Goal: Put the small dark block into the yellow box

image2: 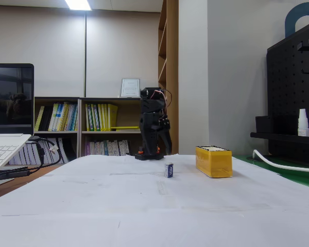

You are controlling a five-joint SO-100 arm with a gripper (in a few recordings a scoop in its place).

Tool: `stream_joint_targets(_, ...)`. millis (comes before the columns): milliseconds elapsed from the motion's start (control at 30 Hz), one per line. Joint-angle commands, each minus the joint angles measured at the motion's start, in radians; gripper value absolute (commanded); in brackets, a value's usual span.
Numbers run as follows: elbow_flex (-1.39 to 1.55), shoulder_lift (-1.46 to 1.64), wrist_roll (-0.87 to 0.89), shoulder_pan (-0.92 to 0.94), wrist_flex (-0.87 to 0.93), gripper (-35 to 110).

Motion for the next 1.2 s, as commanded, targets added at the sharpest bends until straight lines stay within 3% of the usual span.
stream_joint_targets(0, 0.098, 0.009, -0.221, -0.005, -0.015, 25)
stream_joint_targets(1167, 0.097, 0.118, -0.166, -0.063, -0.091, 17)
